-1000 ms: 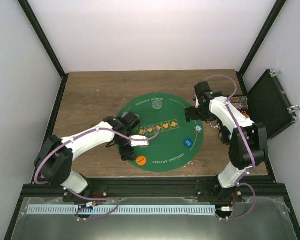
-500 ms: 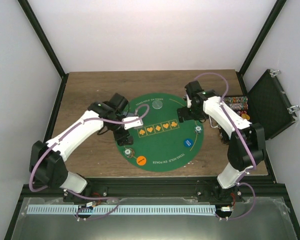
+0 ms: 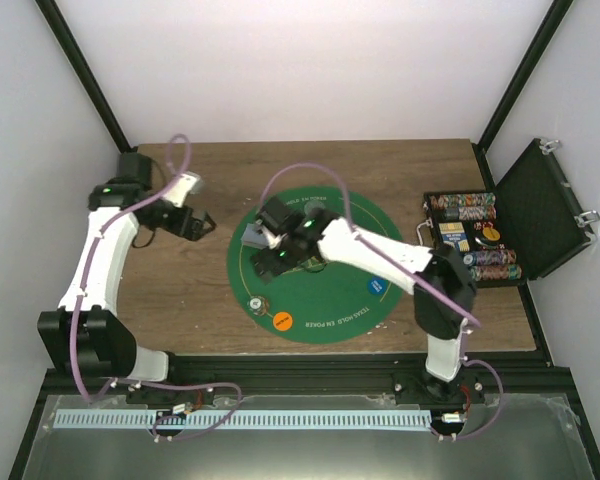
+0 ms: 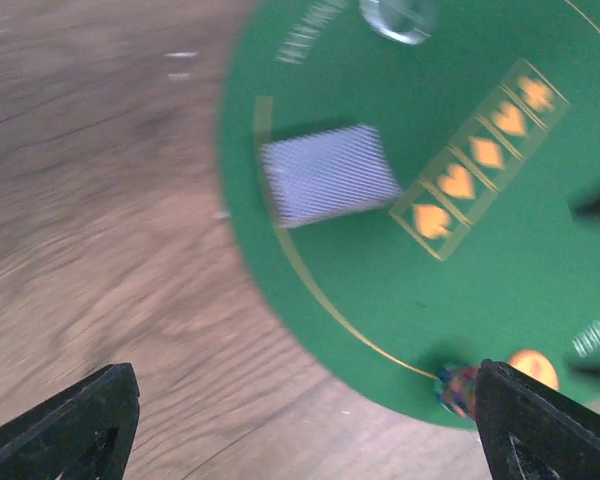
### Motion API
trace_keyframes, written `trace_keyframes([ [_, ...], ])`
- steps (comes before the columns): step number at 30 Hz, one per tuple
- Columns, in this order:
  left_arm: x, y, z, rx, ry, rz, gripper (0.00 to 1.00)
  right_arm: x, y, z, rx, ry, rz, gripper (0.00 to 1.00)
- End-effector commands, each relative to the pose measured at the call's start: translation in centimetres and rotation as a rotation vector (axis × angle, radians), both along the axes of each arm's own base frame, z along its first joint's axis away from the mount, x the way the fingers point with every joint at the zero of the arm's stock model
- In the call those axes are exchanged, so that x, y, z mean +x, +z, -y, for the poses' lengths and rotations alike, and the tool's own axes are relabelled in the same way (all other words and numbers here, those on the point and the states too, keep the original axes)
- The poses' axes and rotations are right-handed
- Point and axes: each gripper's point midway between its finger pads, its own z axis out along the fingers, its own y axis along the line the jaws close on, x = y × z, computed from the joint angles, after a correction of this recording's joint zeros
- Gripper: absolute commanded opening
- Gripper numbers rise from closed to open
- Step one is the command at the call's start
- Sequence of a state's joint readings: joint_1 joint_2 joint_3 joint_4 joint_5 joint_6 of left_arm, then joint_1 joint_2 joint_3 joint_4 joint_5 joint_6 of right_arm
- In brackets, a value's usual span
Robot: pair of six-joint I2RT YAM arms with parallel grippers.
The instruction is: Distribute texas hold em gaming equipment
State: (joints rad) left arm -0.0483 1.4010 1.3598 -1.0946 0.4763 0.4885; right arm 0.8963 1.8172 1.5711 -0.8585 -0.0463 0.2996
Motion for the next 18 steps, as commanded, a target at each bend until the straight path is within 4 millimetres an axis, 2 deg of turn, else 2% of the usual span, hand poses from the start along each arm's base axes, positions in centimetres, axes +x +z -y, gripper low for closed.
trace_keyframes([
  [1, 2.6, 1.3, -5.5, -0.091, 0.289, 0.019, 0.93, -2.0, -1.5, -5.3, 0.007, 0.027, -0.001, 1.00],
  [3, 2.5, 0.9, -6.2, -0.081, 0.313, 0.011, 0.93, -2.4, -2.9, -5.9, -0.062, 0.030, -0.004, 1.00],
  [9, 2.0, 0.4, -5.9, -0.091, 0.293, 0.009, 0.93, -3.8, -6.2, -7.1, -0.173, 0.044, -0.037, 1.00],
  [14, 1.8, 0.4, -5.8, -0.089, 0.280, 0.005, 0.93, -4.6, -8.3, -7.2, -0.214, 0.053, -0.073, 1.00],
  [18, 1.8, 0.3, -5.8, -0.085, 0.278, 0.007, 0.93, -6.0, -9.3, -8.0, -0.208, 0.085, -0.106, 0.94],
])
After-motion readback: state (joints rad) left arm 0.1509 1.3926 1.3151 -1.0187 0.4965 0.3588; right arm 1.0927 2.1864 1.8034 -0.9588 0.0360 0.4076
